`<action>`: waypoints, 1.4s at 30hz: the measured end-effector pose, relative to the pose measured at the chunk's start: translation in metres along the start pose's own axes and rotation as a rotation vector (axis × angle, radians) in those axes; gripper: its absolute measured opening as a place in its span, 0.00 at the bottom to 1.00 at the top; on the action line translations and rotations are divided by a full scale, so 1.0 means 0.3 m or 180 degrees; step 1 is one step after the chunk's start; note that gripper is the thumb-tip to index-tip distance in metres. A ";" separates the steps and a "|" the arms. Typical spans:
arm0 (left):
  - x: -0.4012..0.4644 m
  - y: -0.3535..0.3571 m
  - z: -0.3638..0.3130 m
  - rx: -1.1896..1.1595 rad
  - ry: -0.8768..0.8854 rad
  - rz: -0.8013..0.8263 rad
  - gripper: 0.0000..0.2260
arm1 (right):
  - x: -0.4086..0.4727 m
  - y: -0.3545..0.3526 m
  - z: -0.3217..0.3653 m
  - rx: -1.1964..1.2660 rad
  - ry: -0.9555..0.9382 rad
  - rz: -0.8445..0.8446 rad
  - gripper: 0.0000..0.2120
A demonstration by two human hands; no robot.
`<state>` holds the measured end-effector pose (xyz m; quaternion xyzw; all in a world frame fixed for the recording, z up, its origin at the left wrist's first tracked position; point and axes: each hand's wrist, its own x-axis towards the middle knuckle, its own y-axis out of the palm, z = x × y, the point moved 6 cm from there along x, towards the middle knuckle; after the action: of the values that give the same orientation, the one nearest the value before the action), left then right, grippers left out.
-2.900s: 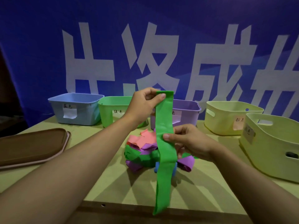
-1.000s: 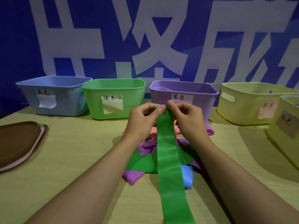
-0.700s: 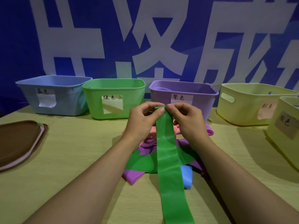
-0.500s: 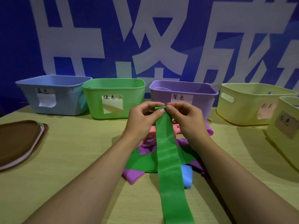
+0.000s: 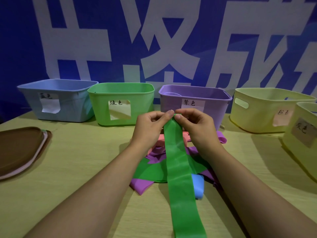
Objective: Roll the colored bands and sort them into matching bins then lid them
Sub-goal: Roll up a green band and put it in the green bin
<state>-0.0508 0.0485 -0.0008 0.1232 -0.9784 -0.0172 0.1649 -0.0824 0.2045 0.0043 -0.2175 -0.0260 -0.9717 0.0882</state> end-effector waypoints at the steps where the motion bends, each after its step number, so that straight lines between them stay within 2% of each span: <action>1: 0.001 -0.002 0.000 0.0026 0.0015 0.0002 0.06 | 0.000 0.000 0.001 -0.0023 0.0007 -0.0005 0.06; 4: 0.006 -0.003 0.003 0.0052 0.0045 0.0022 0.04 | -0.001 -0.002 -0.011 0.0000 0.0164 -0.0054 0.08; 8: 0.003 0.005 -0.003 -0.0056 0.0097 0.0059 0.02 | -0.004 -0.008 -0.030 -0.0333 0.0407 -0.0099 0.22; 11: -0.002 0.009 -0.010 -0.0142 0.0144 0.0106 0.03 | -0.009 -0.008 -0.026 -0.0368 0.0490 -0.0126 0.25; 16: -0.001 0.010 -0.011 -0.0203 0.0195 0.0121 0.05 | -0.009 -0.011 -0.015 -0.0478 0.0330 -0.0150 0.19; 23: 0.007 0.004 -0.006 -0.0034 0.0223 0.0116 0.08 | -0.002 -0.006 -0.025 -0.0255 0.0319 -0.0086 0.07; 29: 0.006 0.007 -0.009 -0.0100 0.0215 0.0156 0.11 | -0.003 -0.007 -0.021 -0.0106 0.0324 -0.0023 0.06; 33: 0.003 0.007 0.009 -0.0188 -0.0112 0.0096 0.10 | -0.001 -0.002 -0.016 -0.0085 0.0253 0.0039 0.06; 36: 0.007 0.000 0.025 0.0023 -0.0214 0.0067 0.14 | -0.003 -0.001 -0.012 -0.0117 0.0207 0.0064 0.06; 42: 0.008 -0.003 0.011 0.0179 -0.0078 0.0018 0.10 | -0.011 0.005 -0.016 0.0095 0.0350 0.0048 0.09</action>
<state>-0.0538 0.0470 -0.0031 0.1248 -0.9808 0.0093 0.1494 -0.0813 0.2030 -0.0014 -0.1626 -0.0340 -0.9810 0.1001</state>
